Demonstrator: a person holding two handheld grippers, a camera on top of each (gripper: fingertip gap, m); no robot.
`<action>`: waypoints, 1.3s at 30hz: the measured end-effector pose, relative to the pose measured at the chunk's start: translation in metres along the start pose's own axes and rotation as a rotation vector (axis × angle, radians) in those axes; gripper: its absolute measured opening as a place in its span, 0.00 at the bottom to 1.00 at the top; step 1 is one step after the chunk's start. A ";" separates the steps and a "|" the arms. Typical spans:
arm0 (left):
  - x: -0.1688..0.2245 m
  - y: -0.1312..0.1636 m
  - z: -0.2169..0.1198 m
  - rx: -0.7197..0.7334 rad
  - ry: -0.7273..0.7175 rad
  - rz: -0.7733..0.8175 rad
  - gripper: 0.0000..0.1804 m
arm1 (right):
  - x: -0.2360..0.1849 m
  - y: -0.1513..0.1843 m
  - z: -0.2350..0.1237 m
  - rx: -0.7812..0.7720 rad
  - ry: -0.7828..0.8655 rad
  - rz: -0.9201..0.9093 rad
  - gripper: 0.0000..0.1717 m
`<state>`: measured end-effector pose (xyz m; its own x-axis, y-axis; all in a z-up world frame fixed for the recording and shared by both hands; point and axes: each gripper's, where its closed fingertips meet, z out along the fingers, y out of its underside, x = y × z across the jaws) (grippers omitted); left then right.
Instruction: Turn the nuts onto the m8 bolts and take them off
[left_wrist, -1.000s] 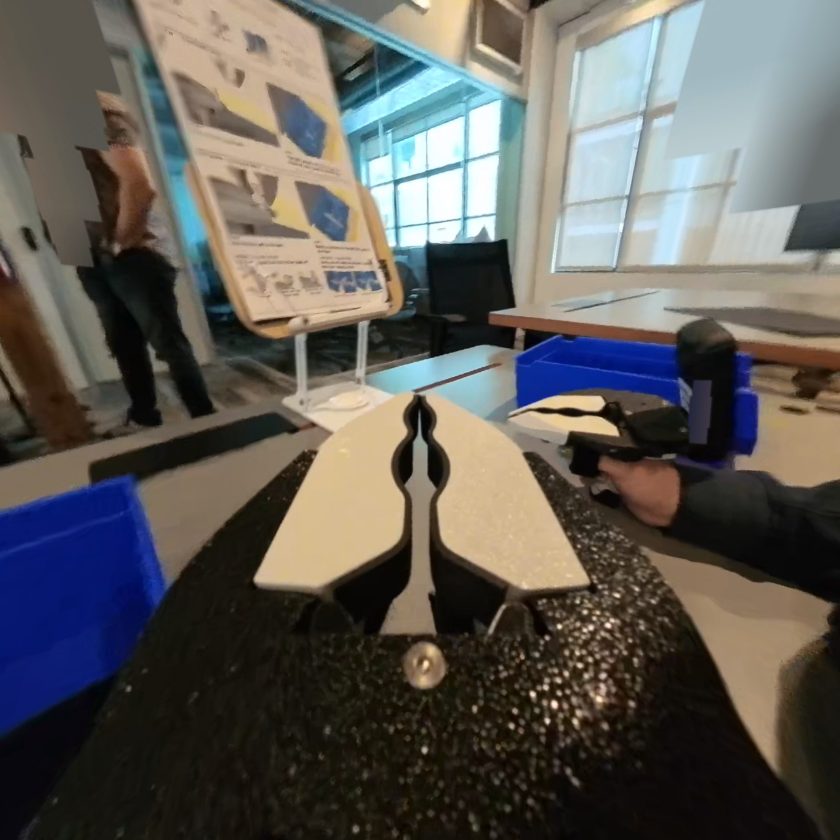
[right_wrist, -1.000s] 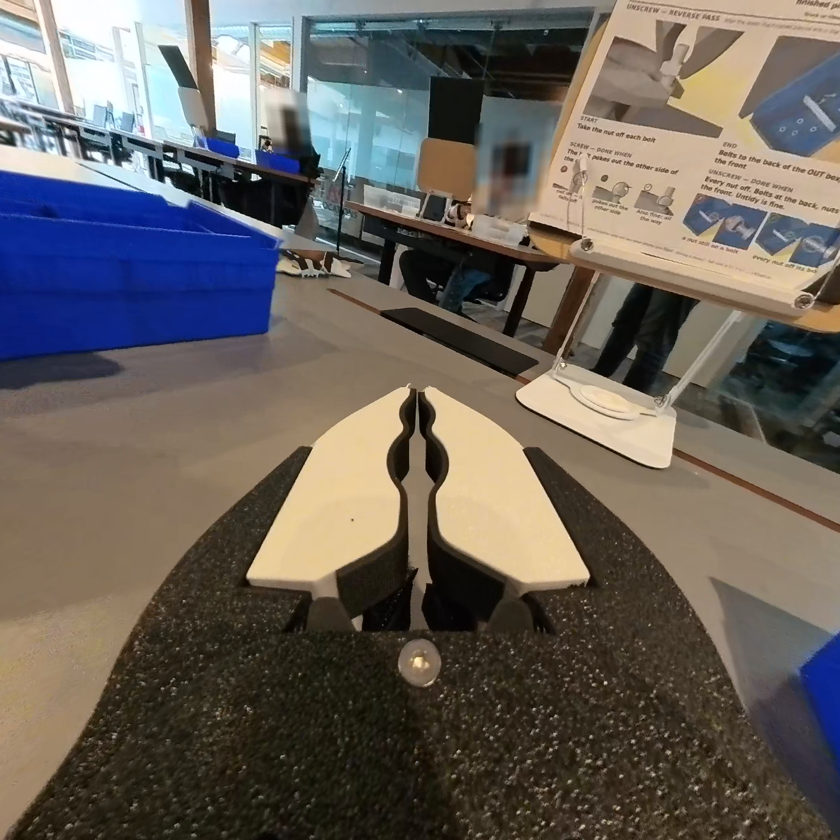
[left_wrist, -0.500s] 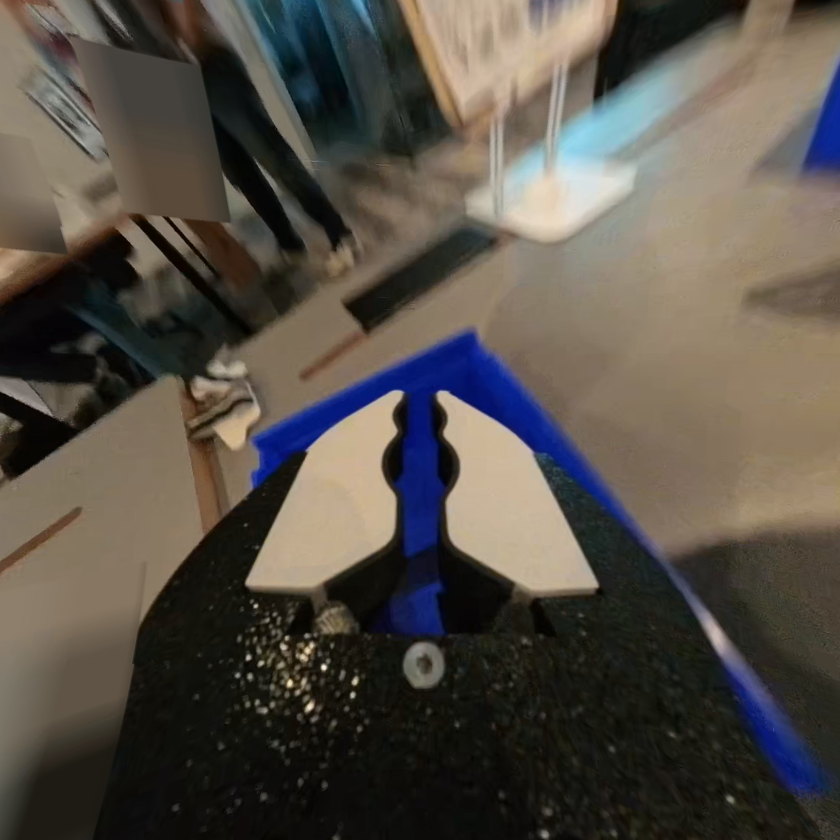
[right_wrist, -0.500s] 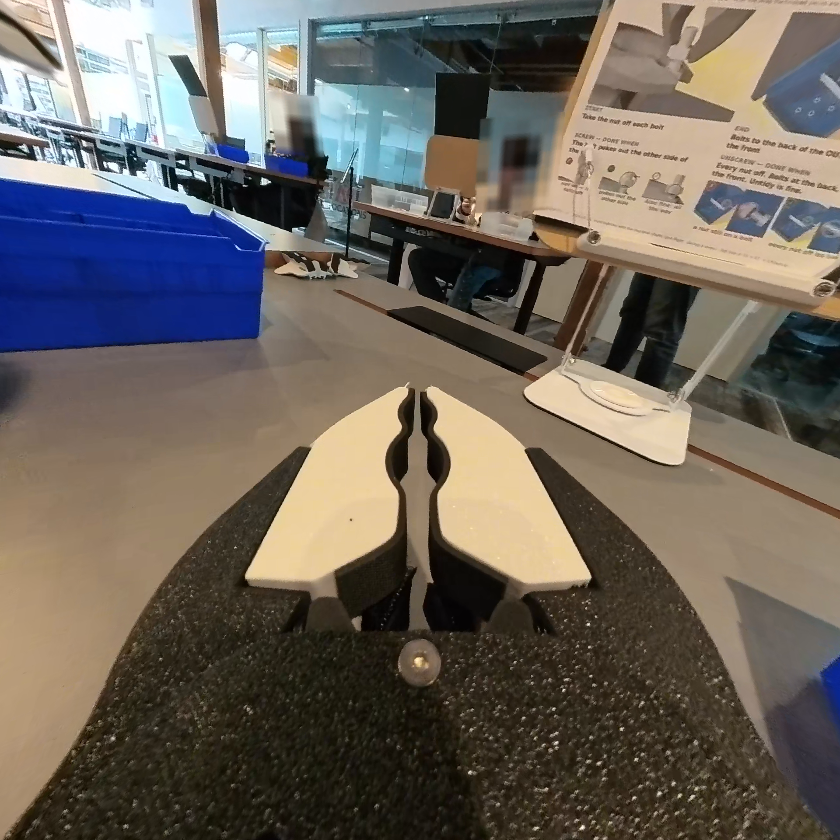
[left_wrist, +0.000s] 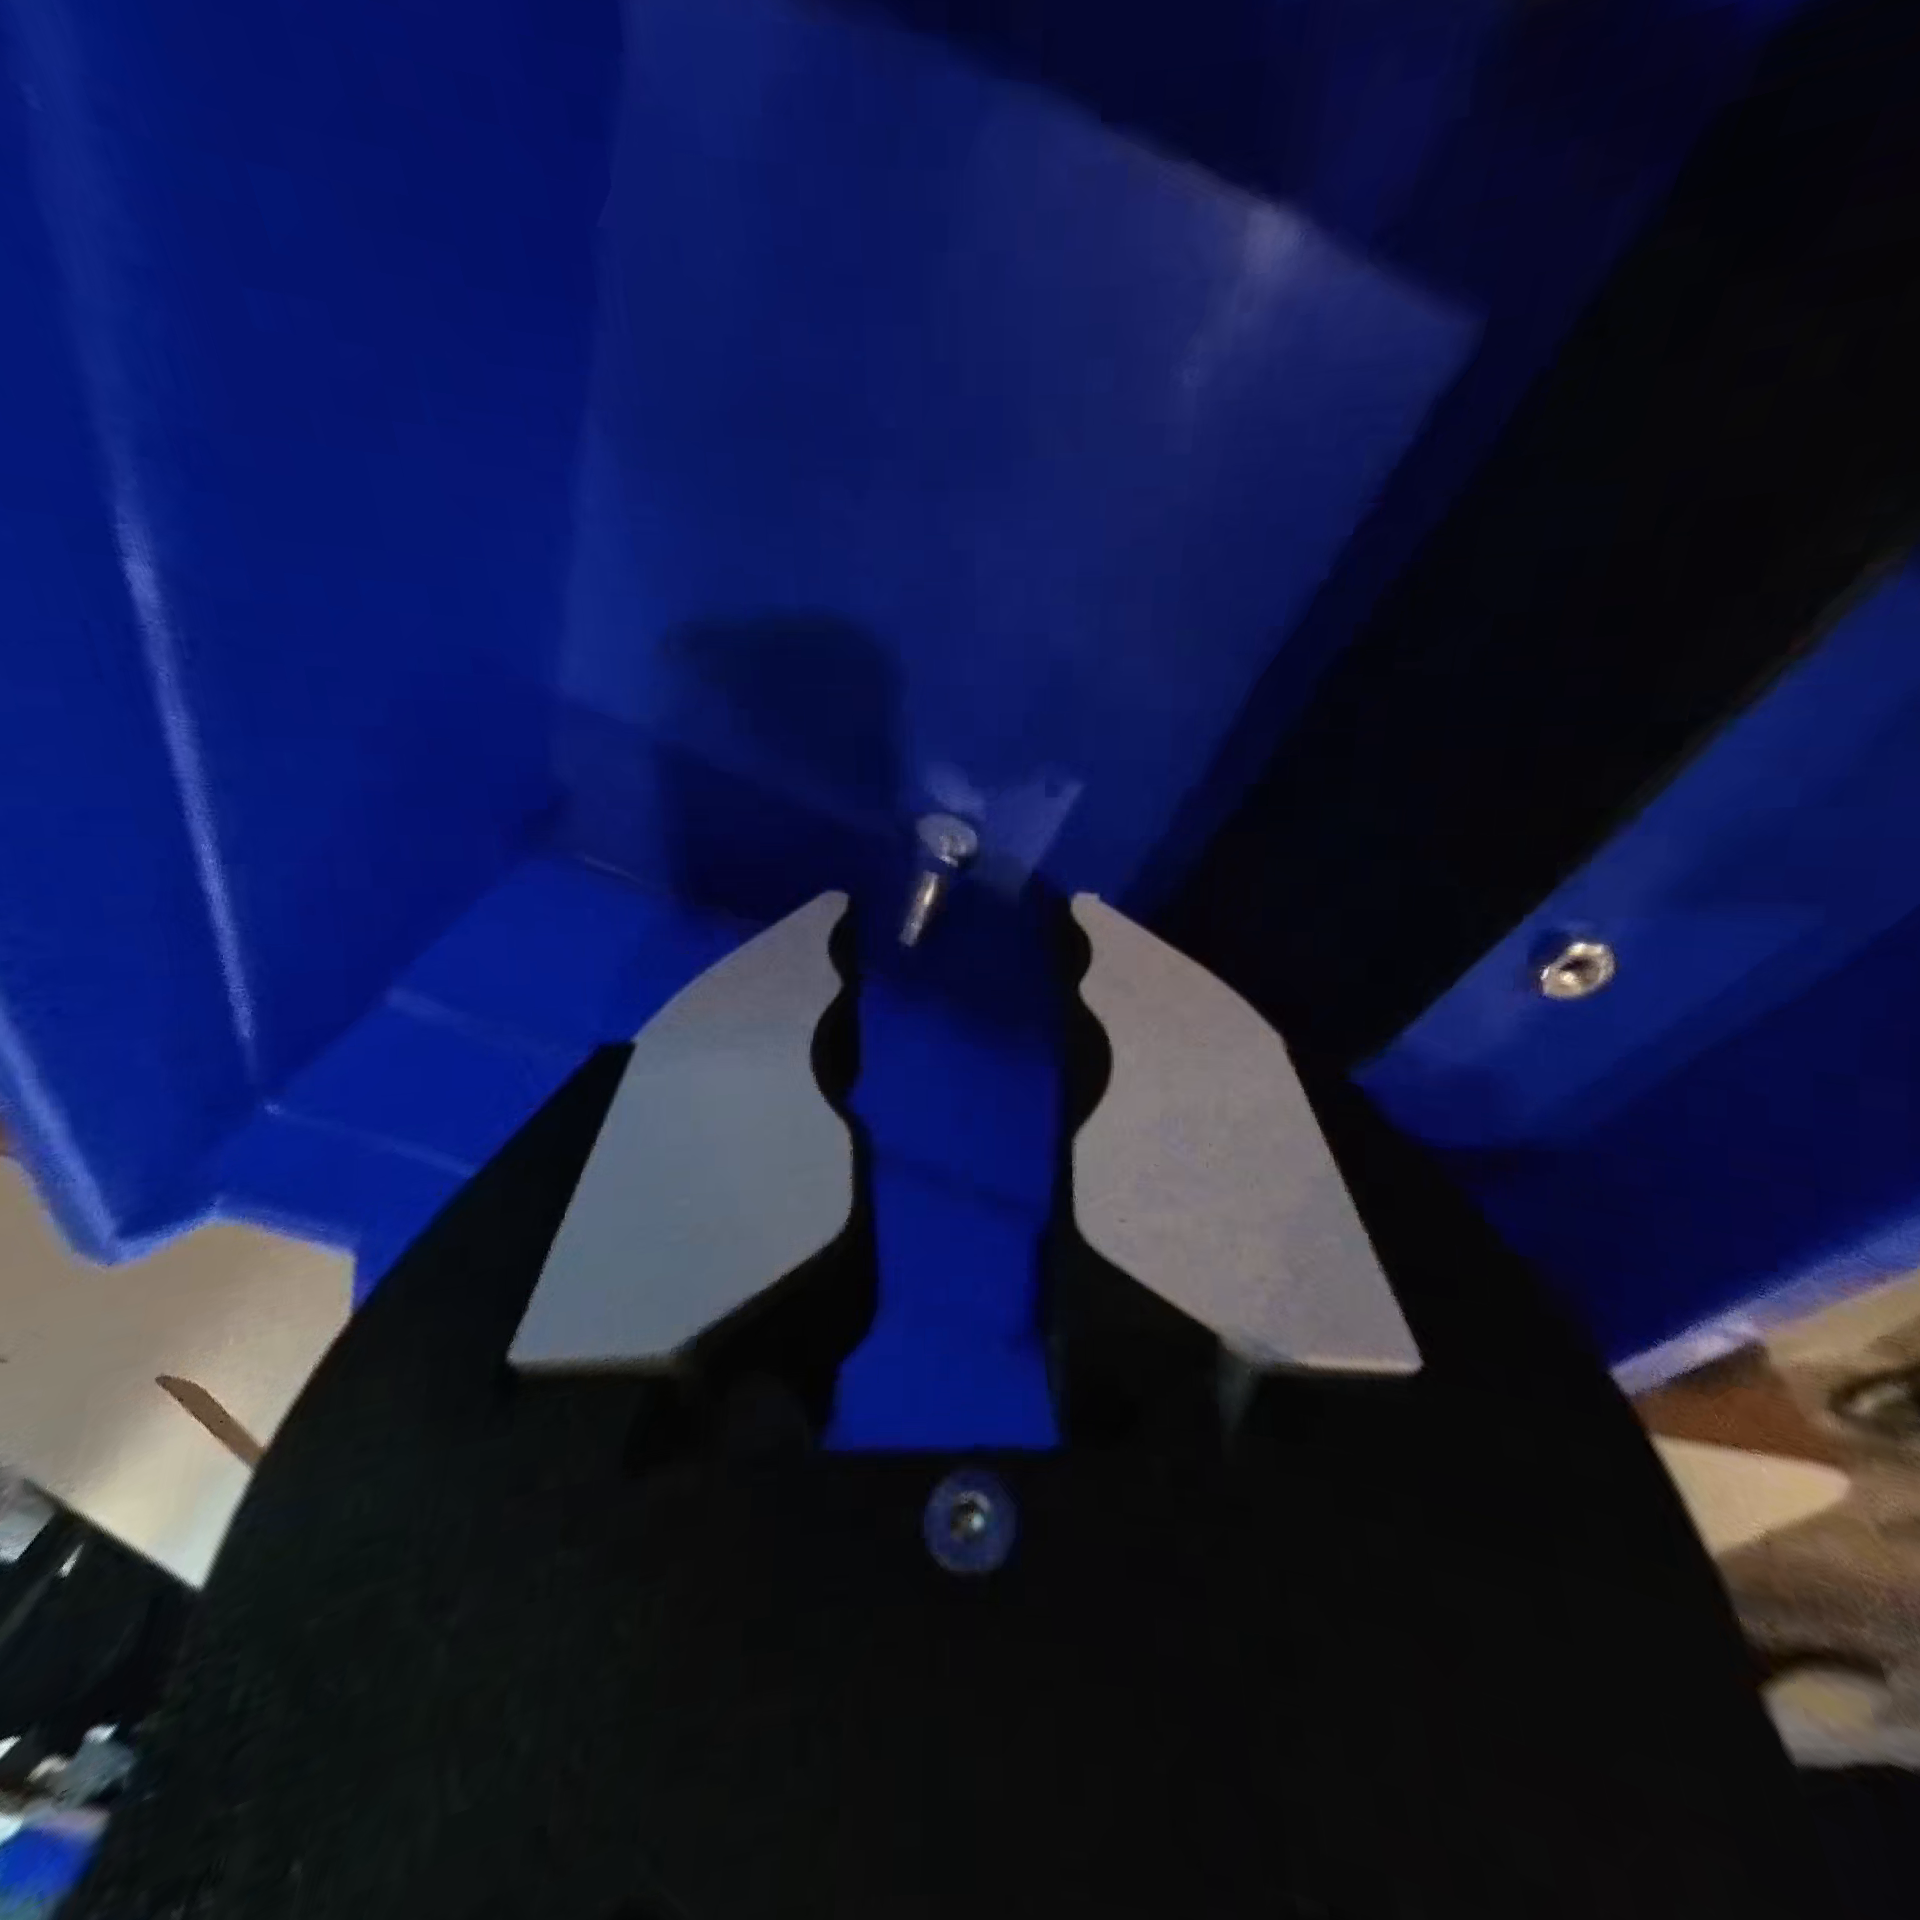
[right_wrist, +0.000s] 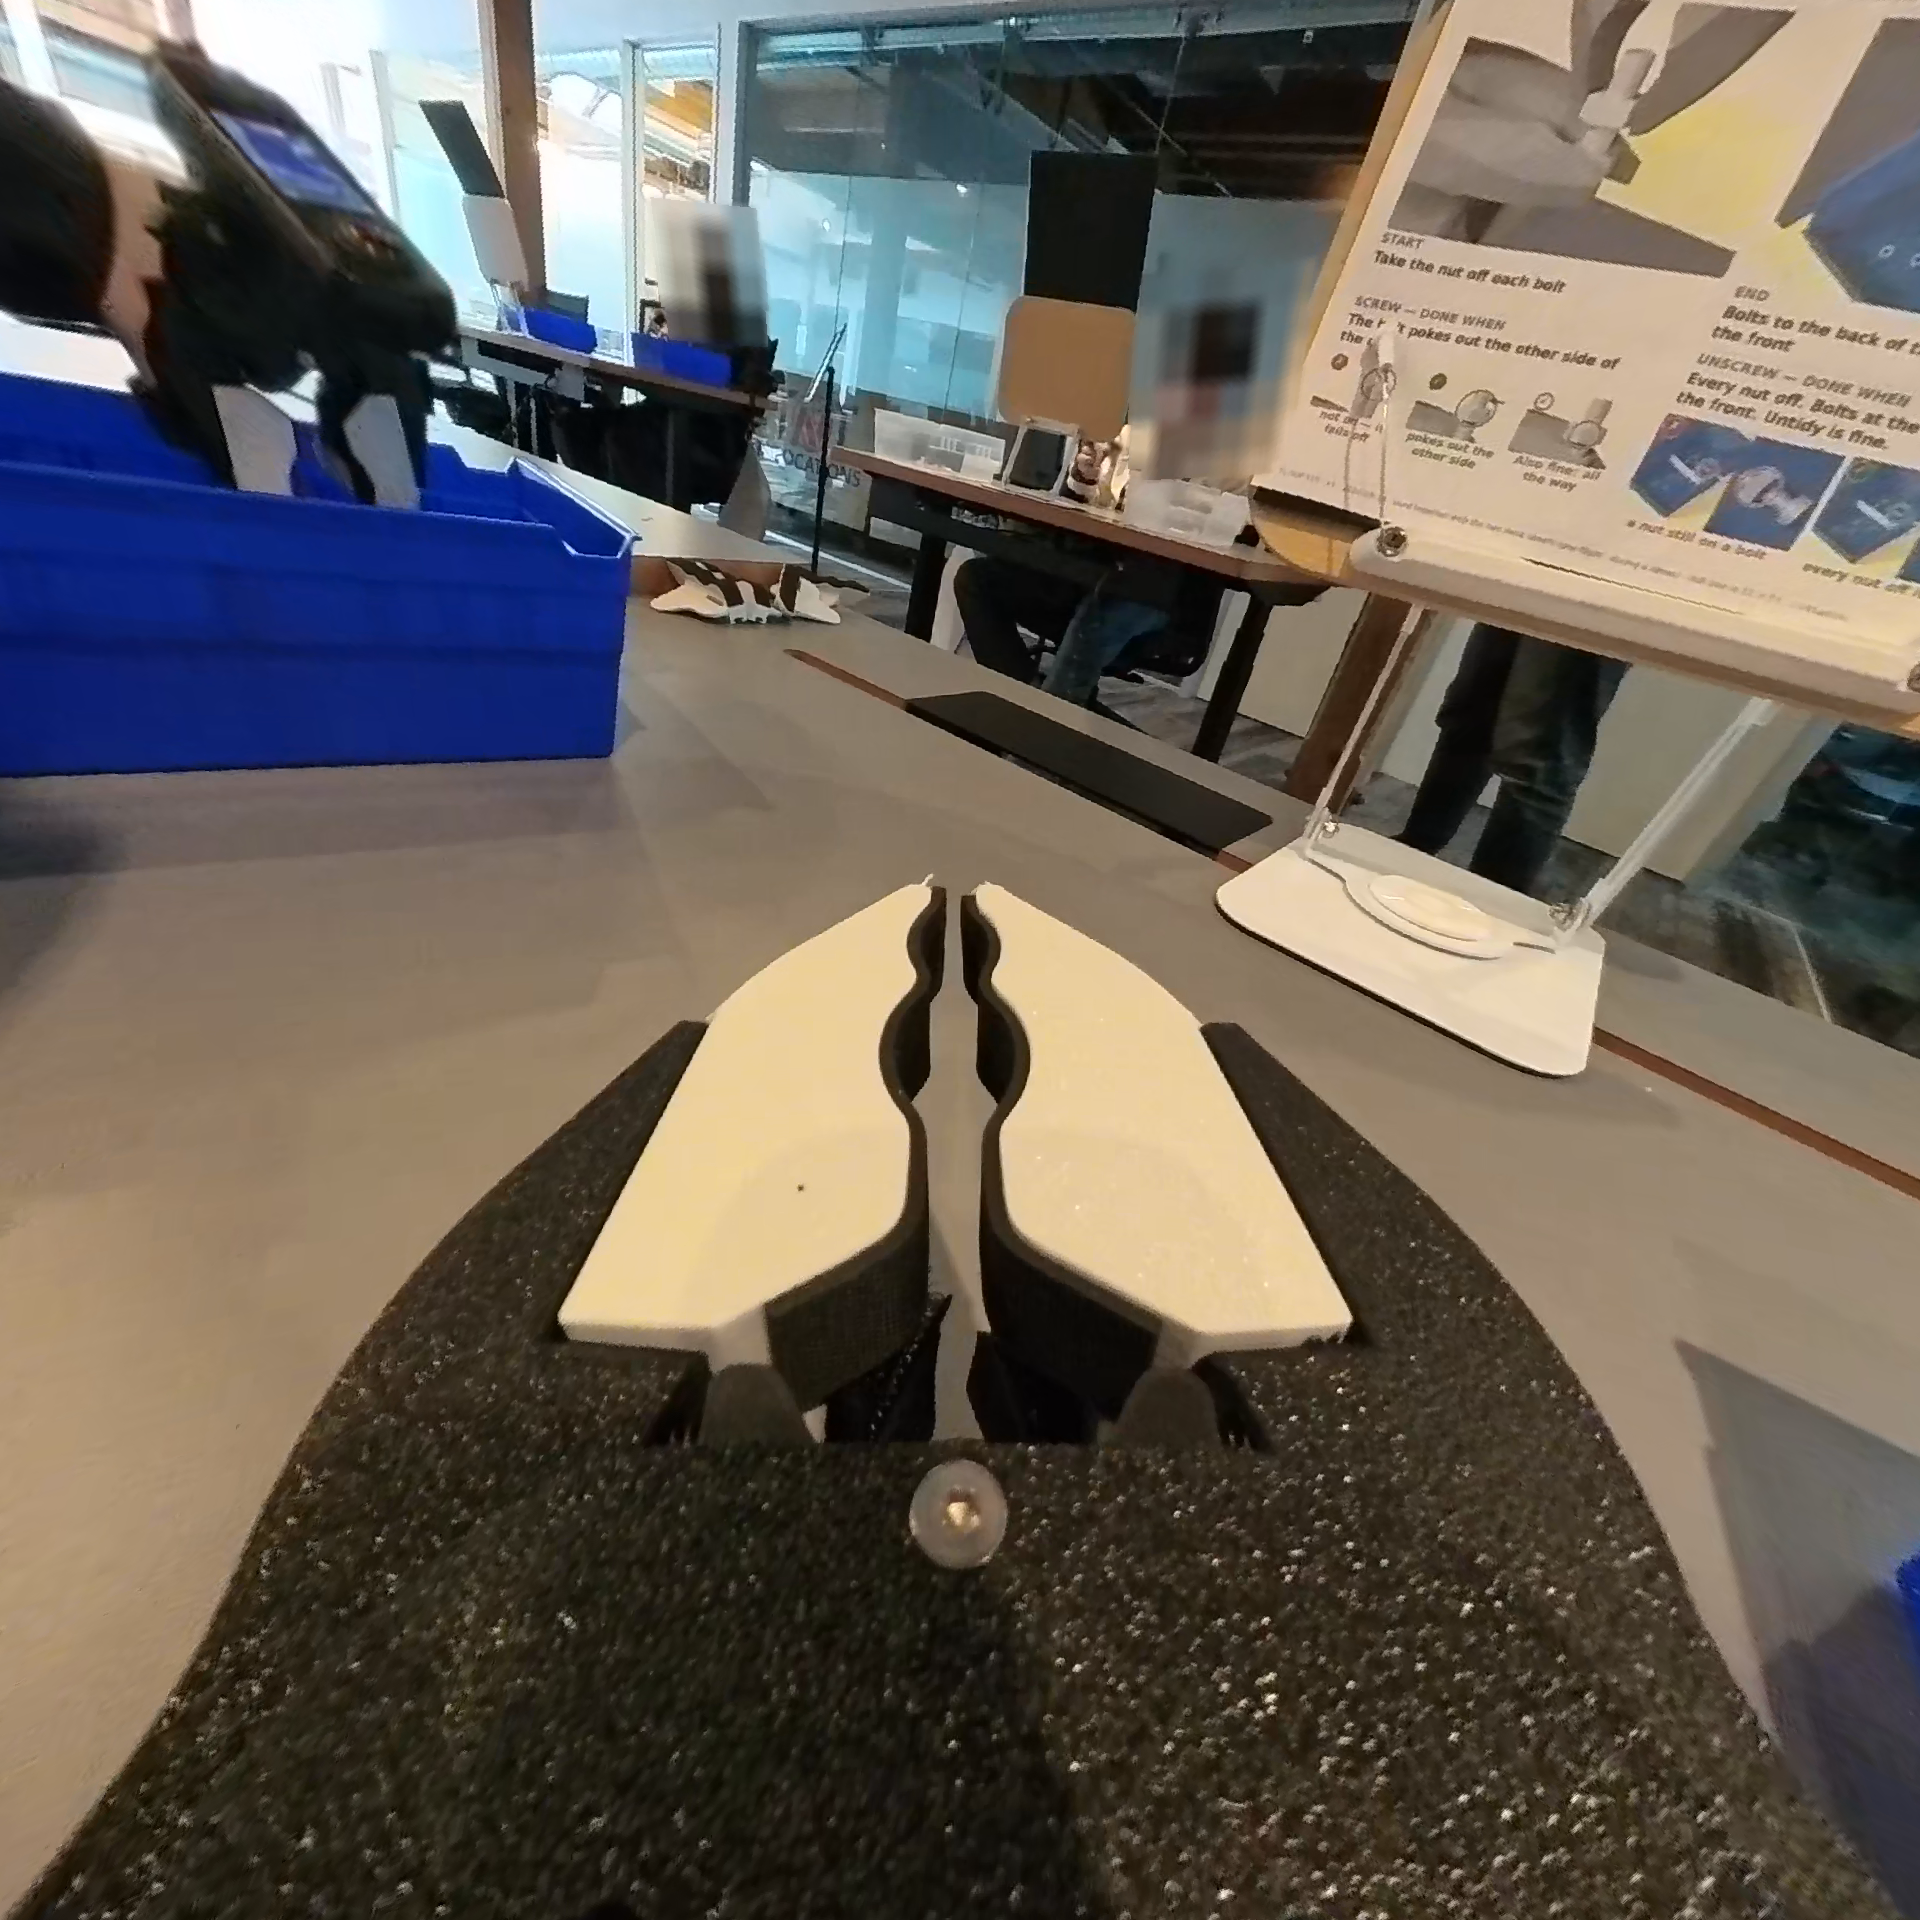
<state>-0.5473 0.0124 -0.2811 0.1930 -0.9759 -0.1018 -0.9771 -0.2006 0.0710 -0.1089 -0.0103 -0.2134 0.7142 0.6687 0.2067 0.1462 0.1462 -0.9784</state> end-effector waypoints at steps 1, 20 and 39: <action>0.001 0.005 0.003 -0.038 0.019 0.011 0.20 | 0.000 0.000 0.000 -0.001 -0.002 -0.003 0.01; 0.007 0.007 0.030 -0.170 0.112 0.035 0.09 | -0.004 0.001 0.001 -0.012 -0.017 -0.022 0.01; -0.005 -0.055 -0.074 0.186 -0.357 -0.453 0.07 | -0.004 -0.002 -0.002 0.014 -0.031 0.018 0.02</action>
<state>-0.4875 0.0219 -0.2114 0.5827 -0.7012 -0.4108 -0.8103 -0.5397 -0.2283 -0.1113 -0.0146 -0.2120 0.6954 0.6933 0.1892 0.1236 0.1439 -0.9818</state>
